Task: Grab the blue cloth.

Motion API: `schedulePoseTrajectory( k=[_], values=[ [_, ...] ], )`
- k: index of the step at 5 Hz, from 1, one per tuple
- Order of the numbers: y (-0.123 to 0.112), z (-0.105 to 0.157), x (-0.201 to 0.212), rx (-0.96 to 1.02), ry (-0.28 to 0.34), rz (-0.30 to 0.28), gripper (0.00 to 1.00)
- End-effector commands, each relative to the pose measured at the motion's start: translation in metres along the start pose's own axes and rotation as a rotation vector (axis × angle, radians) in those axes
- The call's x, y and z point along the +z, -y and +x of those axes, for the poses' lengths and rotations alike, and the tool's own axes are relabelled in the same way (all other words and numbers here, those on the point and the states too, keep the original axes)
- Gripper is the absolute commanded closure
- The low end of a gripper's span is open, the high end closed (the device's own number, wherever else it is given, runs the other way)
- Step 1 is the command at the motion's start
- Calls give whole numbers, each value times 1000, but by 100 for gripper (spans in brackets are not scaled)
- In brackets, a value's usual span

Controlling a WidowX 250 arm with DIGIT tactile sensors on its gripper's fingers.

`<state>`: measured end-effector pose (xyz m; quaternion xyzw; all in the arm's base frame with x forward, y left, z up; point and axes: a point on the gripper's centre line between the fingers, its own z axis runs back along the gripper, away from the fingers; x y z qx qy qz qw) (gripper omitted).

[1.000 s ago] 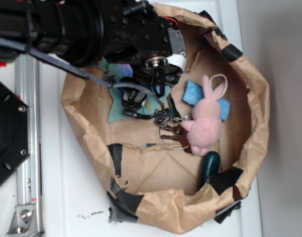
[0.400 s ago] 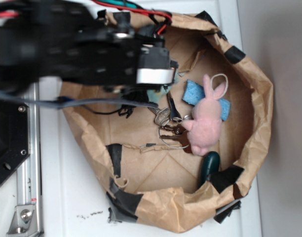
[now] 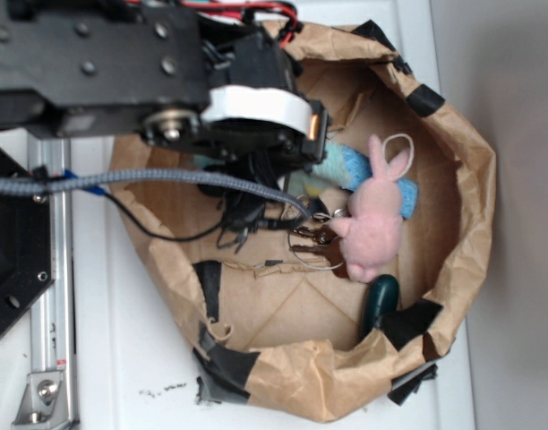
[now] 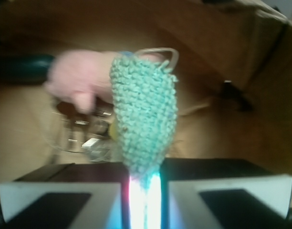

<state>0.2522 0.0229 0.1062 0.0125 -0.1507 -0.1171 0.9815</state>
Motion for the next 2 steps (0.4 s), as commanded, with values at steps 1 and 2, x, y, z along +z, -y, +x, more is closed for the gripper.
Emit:
schedulePoseTrajectory(
  k=[1,2],
  values=[
    [13,11,10,48,60,-106,100],
    [17,10,9,9,47,-85,100]
  ],
)
